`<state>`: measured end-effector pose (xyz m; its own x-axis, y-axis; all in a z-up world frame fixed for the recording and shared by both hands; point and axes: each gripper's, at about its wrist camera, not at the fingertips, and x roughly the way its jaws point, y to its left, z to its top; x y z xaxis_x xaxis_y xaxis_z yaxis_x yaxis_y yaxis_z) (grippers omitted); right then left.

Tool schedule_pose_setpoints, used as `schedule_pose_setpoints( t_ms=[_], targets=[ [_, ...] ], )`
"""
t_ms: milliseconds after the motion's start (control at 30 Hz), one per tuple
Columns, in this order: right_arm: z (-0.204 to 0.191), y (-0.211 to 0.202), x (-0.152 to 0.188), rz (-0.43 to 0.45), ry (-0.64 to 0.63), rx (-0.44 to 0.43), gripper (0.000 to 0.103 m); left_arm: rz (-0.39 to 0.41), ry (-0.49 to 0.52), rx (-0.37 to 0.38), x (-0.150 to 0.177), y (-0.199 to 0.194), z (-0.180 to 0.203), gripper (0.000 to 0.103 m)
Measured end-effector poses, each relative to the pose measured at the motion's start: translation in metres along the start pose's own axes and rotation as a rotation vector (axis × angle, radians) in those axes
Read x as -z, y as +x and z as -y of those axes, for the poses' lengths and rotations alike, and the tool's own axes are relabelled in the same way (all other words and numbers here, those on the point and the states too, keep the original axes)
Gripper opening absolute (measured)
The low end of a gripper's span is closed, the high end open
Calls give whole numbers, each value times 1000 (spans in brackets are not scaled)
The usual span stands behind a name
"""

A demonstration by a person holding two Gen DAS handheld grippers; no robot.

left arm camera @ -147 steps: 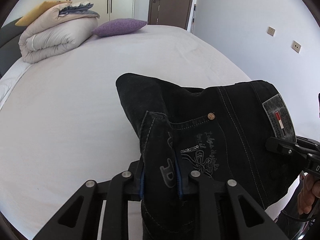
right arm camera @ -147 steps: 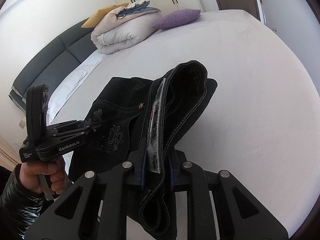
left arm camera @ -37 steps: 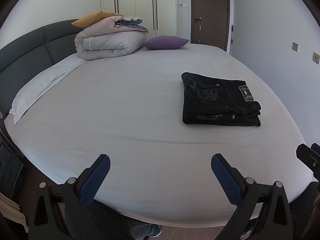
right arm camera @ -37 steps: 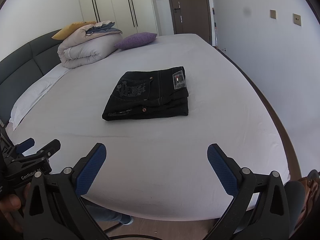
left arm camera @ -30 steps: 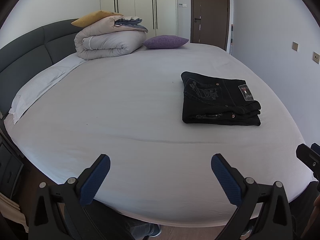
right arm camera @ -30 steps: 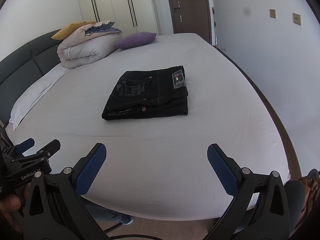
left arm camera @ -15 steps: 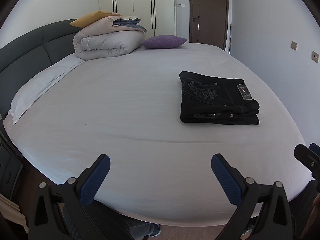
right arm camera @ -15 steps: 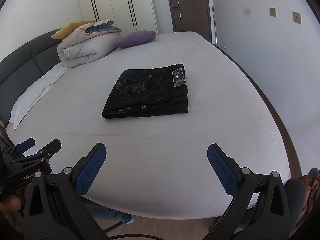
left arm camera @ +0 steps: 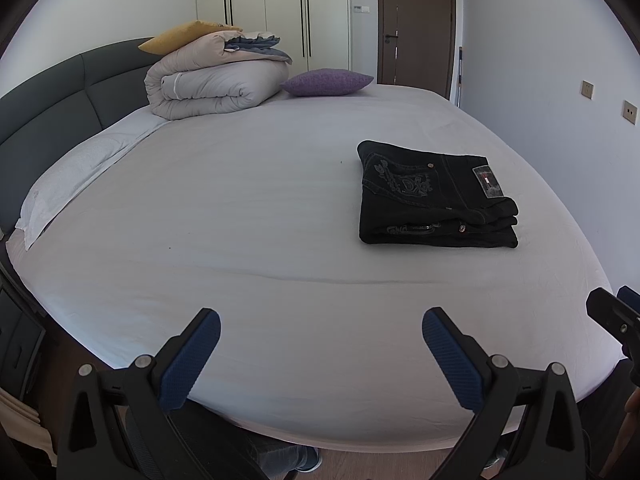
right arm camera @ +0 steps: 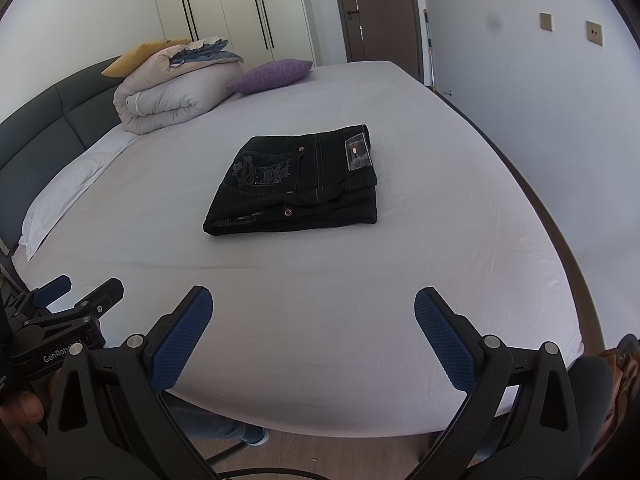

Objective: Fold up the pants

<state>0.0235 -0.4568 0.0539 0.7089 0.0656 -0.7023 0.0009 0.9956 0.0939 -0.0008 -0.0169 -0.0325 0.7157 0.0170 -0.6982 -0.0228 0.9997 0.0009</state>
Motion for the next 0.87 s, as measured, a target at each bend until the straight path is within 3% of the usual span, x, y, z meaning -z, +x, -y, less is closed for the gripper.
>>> schedule_pose_setpoints(
  t_ms=[867],
  targets=[
    [1,3,2,-8,4,-5,103,-12,-2,3,8,2,5,103]
  ],
)
